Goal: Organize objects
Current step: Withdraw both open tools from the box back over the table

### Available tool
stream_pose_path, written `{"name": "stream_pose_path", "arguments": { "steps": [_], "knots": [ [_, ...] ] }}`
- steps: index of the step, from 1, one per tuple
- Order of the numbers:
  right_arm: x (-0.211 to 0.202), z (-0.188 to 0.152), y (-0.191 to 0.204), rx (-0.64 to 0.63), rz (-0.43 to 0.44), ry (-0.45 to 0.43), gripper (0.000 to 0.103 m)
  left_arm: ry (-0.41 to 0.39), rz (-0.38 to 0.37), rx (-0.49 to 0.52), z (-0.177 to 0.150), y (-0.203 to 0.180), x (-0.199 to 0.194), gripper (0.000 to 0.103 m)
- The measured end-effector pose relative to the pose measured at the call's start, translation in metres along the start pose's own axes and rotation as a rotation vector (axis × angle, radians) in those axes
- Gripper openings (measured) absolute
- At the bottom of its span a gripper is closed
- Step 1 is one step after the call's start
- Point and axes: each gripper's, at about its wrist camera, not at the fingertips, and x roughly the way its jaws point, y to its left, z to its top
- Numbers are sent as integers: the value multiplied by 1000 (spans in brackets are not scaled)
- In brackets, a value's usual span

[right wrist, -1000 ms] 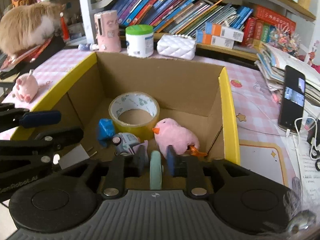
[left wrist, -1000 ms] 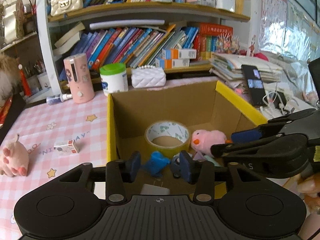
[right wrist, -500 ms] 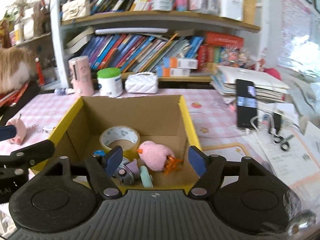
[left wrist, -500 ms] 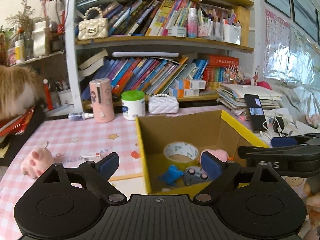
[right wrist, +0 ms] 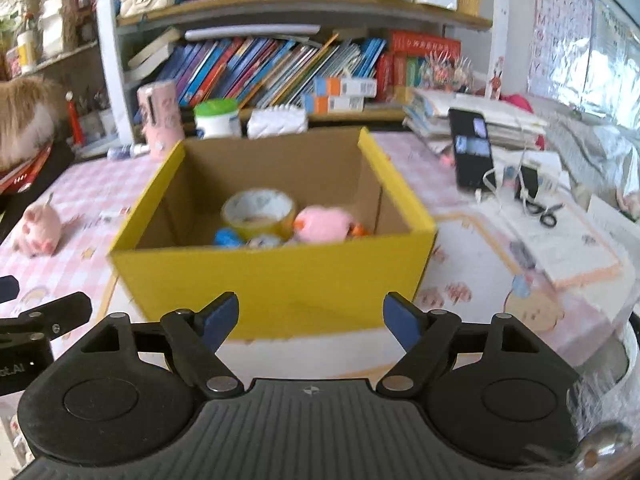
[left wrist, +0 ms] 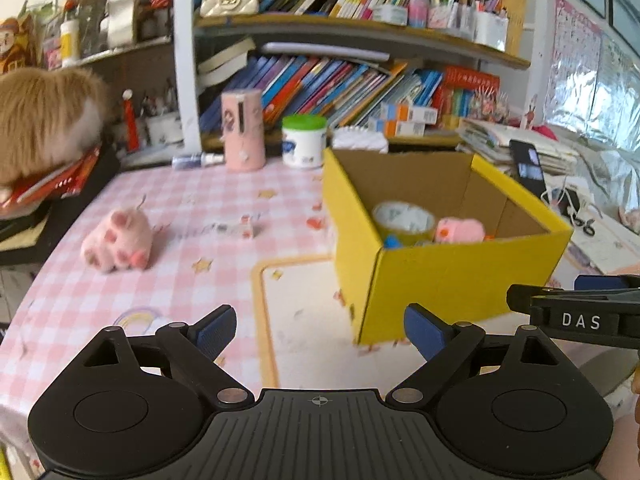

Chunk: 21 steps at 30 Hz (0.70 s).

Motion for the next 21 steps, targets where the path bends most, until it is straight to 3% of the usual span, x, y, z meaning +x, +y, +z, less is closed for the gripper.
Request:
{"name": "stream_pose_path", "arguments": {
  "steps": [21],
  "knots": [
    [-39, -45, 88, -45, 72, 56, 83, 71, 54, -24, -41, 73, -44, 93]
  ]
}}
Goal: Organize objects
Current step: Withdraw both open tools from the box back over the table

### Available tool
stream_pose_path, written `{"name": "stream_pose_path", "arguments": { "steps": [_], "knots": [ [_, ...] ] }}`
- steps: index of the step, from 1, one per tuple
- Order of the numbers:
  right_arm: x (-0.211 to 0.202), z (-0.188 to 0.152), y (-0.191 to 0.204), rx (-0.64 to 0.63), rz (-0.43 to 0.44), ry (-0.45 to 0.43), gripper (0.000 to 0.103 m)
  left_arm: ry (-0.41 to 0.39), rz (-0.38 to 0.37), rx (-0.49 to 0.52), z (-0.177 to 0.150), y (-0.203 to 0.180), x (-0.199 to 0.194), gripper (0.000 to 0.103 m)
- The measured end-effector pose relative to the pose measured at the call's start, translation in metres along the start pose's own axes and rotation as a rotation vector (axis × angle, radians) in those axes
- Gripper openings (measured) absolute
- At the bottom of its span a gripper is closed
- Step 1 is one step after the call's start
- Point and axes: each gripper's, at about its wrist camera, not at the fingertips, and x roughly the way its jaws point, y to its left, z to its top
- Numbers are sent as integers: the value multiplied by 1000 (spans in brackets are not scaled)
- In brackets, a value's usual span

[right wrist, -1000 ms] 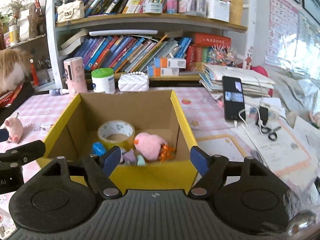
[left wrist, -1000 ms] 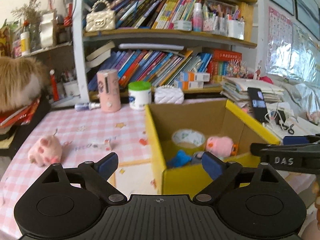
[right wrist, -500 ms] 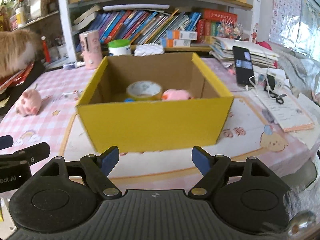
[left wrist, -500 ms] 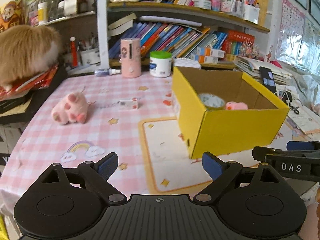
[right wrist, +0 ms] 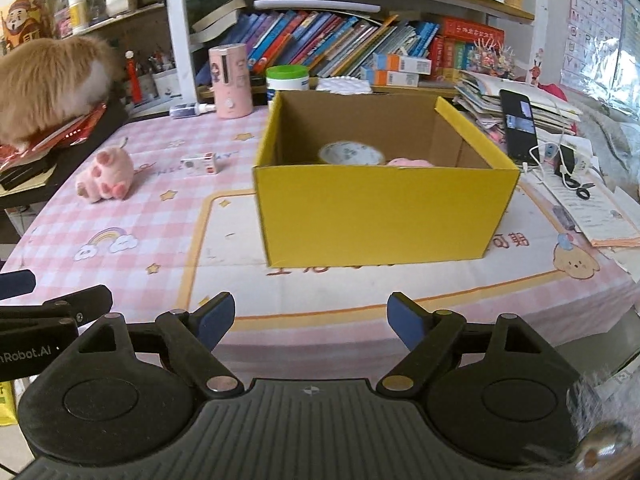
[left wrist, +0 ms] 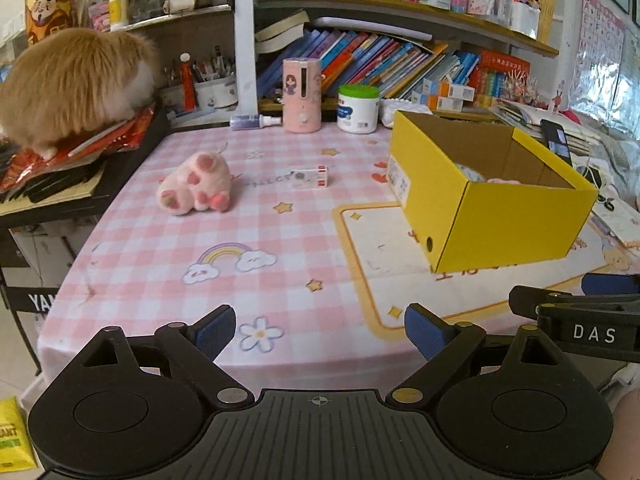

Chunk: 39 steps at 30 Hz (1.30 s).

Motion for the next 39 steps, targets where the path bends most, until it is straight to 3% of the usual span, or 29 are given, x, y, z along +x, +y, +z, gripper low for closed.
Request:
{"name": "stream_pose_path", "arguments": {
  "steps": [23, 39],
  "knots": [
    [-15, -8, 82, -94, 89, -22, 85, -20, 79, -67, -21, 67, -31, 94],
    [4, 2, 104, -142, 119, -8, 85, 1, 104, -114, -16, 86, -13, 94]
  ]
}}
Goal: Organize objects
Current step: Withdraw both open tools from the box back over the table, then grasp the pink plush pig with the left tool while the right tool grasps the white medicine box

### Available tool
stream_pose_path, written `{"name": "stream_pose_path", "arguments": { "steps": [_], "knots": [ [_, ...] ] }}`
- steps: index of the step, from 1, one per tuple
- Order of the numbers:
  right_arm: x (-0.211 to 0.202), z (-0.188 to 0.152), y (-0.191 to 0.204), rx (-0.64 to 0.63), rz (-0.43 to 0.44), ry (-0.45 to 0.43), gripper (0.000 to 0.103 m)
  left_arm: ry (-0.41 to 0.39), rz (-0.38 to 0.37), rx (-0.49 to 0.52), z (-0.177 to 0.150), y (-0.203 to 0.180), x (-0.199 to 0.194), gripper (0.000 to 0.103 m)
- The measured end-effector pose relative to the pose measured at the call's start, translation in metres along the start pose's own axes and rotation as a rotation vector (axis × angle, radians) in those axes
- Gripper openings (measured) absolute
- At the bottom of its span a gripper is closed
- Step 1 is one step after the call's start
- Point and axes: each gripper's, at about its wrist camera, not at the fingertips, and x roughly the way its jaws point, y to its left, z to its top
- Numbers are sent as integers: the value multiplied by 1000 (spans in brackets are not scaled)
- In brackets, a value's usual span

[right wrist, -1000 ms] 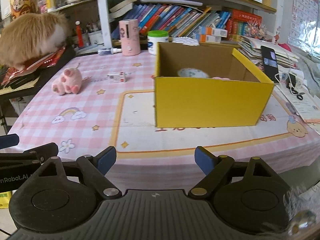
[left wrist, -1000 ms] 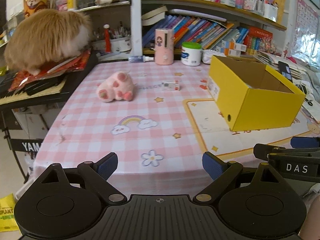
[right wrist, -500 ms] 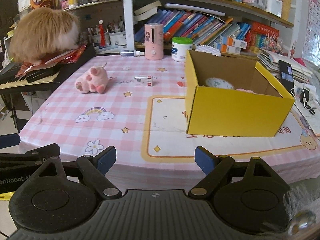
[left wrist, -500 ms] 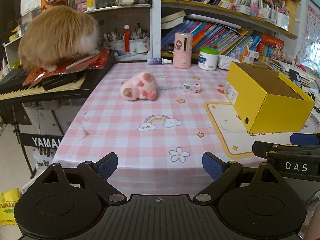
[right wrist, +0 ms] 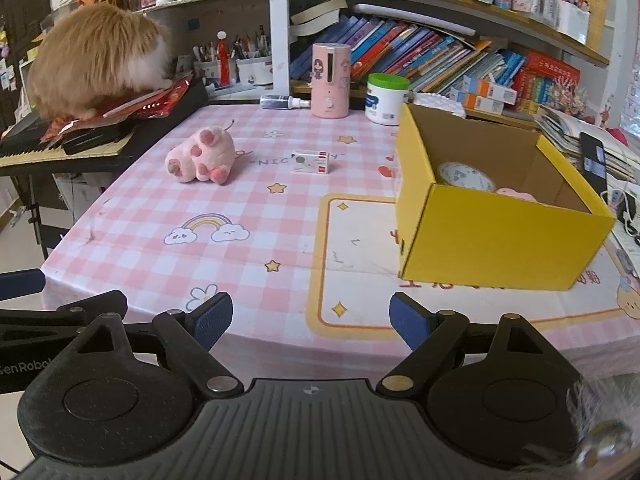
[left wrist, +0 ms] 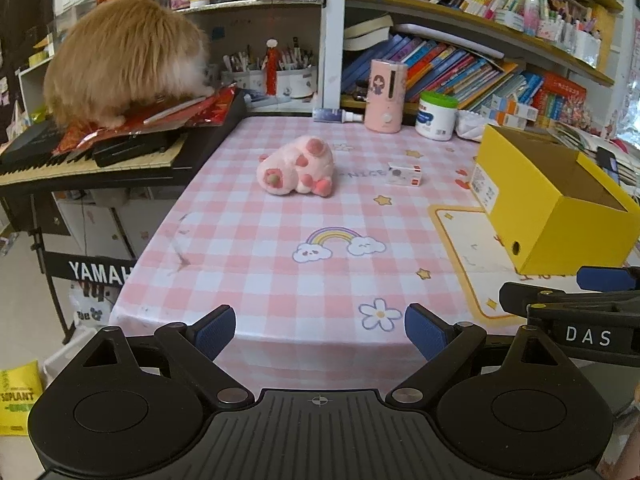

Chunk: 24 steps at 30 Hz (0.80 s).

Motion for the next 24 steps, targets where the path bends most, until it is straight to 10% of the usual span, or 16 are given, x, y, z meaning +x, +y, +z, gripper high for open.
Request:
{"name": "stream_pose_path", "arguments": {
  "steps": [24],
  "knots": [
    [114, 75, -5, -36, 43, 59, 85, 67, 59, -51, 69, 3, 106, 94]
  ]
}}
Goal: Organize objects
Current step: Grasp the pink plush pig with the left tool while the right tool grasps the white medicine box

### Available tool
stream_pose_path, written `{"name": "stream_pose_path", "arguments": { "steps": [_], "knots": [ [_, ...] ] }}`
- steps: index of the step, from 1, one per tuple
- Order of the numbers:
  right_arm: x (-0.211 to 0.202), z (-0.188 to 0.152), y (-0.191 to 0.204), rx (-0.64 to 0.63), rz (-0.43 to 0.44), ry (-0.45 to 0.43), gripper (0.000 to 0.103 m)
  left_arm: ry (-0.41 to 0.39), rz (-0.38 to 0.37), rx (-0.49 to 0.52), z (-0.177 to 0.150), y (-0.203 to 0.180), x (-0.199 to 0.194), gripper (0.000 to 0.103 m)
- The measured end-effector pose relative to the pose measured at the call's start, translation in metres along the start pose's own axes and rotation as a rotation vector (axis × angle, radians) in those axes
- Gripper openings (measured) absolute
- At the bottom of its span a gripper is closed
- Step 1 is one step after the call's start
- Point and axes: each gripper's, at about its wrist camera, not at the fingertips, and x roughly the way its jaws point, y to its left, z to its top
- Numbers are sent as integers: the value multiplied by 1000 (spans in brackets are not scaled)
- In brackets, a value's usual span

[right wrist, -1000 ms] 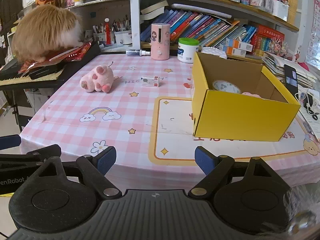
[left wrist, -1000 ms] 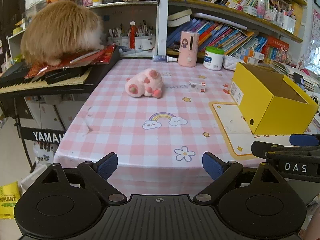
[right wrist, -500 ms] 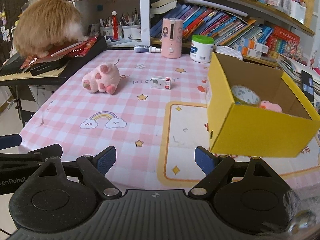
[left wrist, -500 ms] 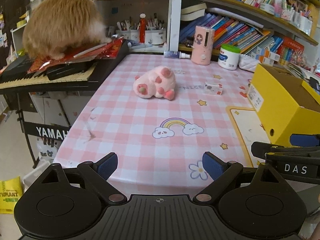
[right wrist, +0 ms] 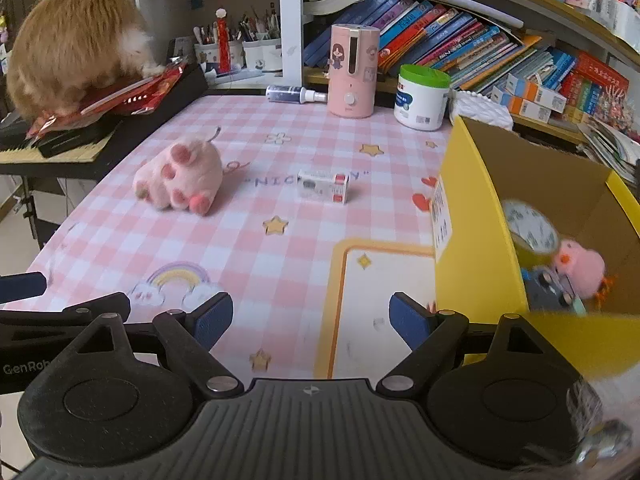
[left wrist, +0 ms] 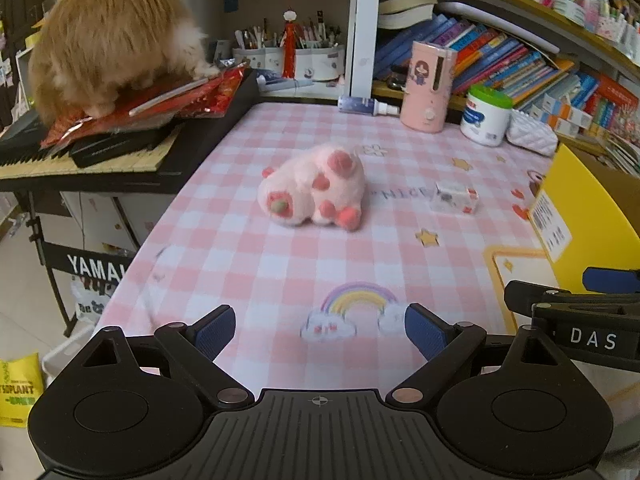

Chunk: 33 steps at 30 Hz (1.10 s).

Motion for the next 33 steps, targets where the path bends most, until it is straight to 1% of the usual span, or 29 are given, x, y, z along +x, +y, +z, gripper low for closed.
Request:
{"name": "stream_pose_path", "arguments": {
  "steps": [4, 9, 15, 21, 24, 27, 29, 31, 32, 33],
  "knots": [
    [18, 19, -6, 39, -1, -19, 83, -19, 17, 7, 19, -2, 15, 94],
    [48, 42, -12, 89, -9, -7, 83, -38, 41, 10, 43, -1, 36, 94],
    [88, 65, -14, 93, -32, -6, 83, -50, 56, 27, 68, -1, 67, 94],
    [129, 82, -19, 128, -40, 32, 83, -23, 77, 71, 86, -5, 100, 94],
    [145, 87, -19, 130, -37, 36, 83, -5, 94, 93, 91, -7, 118, 94],
    [158, 91, -17, 125, -35, 36, 83, 8, 112, 107, 94, -7, 132, 99],
    [166, 93, -16, 117, -34, 38, 82, 13, 114, 115, 95, -9, 139, 99],
    [173, 93, -14, 96, -38, 55, 71, 26, 116, 128, 95, -11, 147, 100],
    [175, 93, -14, 91, -36, 63, 69, 26, 126, 138, 95, -12, 150, 100],
    [178, 93, -14, 89, -33, 71, 63, 25, 132, 147, 95, -13, 152, 100]
  ]
}}
